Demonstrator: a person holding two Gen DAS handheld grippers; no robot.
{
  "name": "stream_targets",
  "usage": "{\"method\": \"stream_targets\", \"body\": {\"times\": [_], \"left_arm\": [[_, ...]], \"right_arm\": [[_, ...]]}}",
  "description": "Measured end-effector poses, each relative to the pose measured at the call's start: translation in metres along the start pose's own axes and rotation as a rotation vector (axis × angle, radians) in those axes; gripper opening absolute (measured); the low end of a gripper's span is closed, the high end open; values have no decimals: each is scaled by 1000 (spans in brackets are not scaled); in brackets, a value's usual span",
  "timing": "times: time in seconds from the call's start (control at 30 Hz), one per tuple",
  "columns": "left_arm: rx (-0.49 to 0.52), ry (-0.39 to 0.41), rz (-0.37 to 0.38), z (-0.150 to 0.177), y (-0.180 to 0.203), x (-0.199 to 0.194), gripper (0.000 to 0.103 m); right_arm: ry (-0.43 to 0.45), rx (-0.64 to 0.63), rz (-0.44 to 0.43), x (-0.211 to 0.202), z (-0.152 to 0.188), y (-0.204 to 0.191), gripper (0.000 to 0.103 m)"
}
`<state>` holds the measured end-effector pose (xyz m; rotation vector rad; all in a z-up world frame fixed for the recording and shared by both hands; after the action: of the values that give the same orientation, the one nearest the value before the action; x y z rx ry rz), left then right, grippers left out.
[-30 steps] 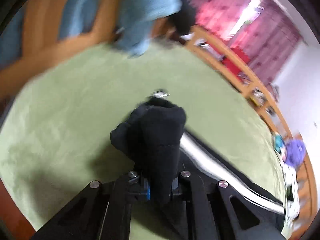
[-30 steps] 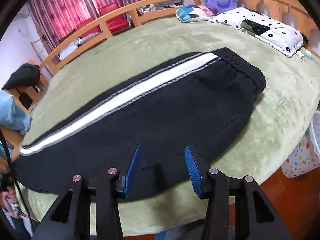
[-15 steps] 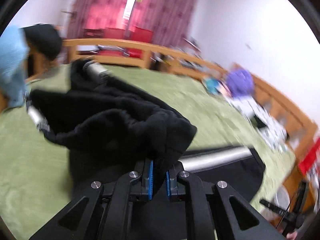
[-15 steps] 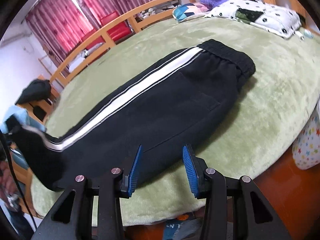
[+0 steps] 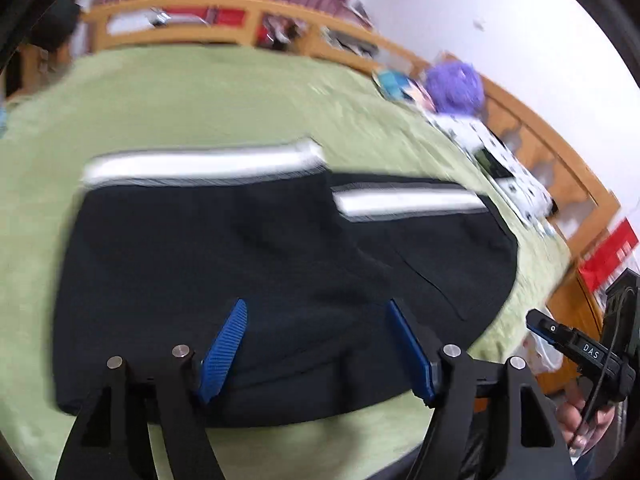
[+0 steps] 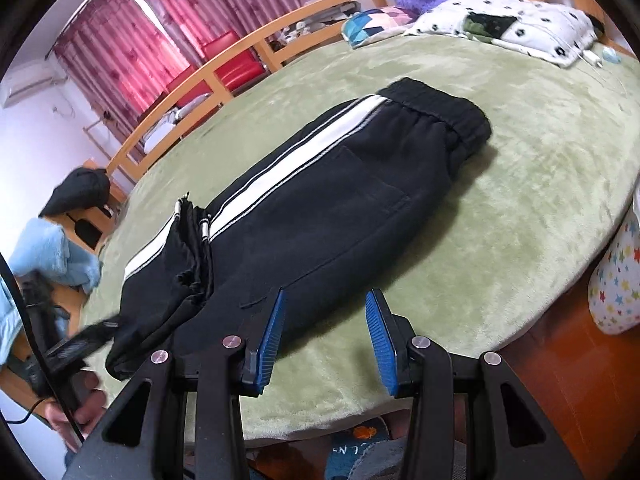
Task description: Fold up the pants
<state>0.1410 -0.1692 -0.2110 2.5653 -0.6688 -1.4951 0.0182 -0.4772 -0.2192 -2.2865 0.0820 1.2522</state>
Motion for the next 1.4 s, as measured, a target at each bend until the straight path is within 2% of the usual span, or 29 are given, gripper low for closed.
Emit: {"method": "stream_targets", "body": {"times": [0.1,0.17,0.23,0.37,0.5,0.53,0.57,0.63,0.77,0.8,0.83,0.9,0.93,1.0,1.1,1.17,1.23,1.3,1.4], "left_arm": [[-51,19,-77,-2,-46,-20,73],[-93,16,-141,0,-72,-25,73],[-137,16,-167,7,-98,-30,73],[-209,-2,-184,31,-140,-37,73],[-270,-15,-171,49,-166,-37,73],[-287,-12,-164,51,-171,-38,73],[-304,-8,-154,52,-175,-37,73],[-327,-2,-127,52,-179,-37,73],[-320,17,-75,52,-177,-47,73],[-309,21,-72,52,-176,-50,73],[-305,24,-70,53,-177,-52,73],[-307,26,-51,53,-178,-53,73],[-311,22,-43,53,-178,-52,73],[-318,4,-31,54,-179,-48,73],[-311,3,-41,53,-180,-46,73],[-317,1,-37,53,-182,-45,73],[-334,-5,-19,53,-183,-41,73],[-344,-14,-6,52,-185,-38,73],[-339,-12,-11,48,-184,-36,73]], "right_arm": [[1,-91,-49,15,-8,-42,45],[-33,-145,-77,34,-13,-72,45],[-70,-212,-97,59,-20,-108,45],[-165,-280,-108,112,-21,-149,45],[-305,-239,-67,165,-11,-156,45],[-280,-243,-50,166,-12,-158,43],[-266,-265,-58,164,-12,-161,31],[-225,-269,-115,146,-15,-167,22],[-132,-188,-298,88,-23,-166,20],[-120,-184,-304,81,-21,-165,20],[-118,-196,-276,79,-16,-162,20],[-170,-224,-202,97,-2,-160,23],[-235,-230,-163,116,10,-156,27],[-319,-256,-104,143,27,-153,28],[-284,-314,-106,134,21,-160,31],[-236,-329,-124,120,8,-167,44],[-149,-343,-109,112,-12,-173,66],[-137,-355,-95,118,-28,-175,67],[-197,-360,-102,149,-42,-184,67]]}}
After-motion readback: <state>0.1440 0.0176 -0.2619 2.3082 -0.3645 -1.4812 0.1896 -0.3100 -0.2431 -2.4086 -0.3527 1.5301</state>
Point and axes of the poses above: each gripper's, at about its wrist camera, not at the fingertips, and x roughly the way its jaws point, y to its right, z to its underside, the point moved 7 cm from there along x, roughly the way its jaws point, and after that the axes turned 9 degrees about -y, right-handed, at the moved point
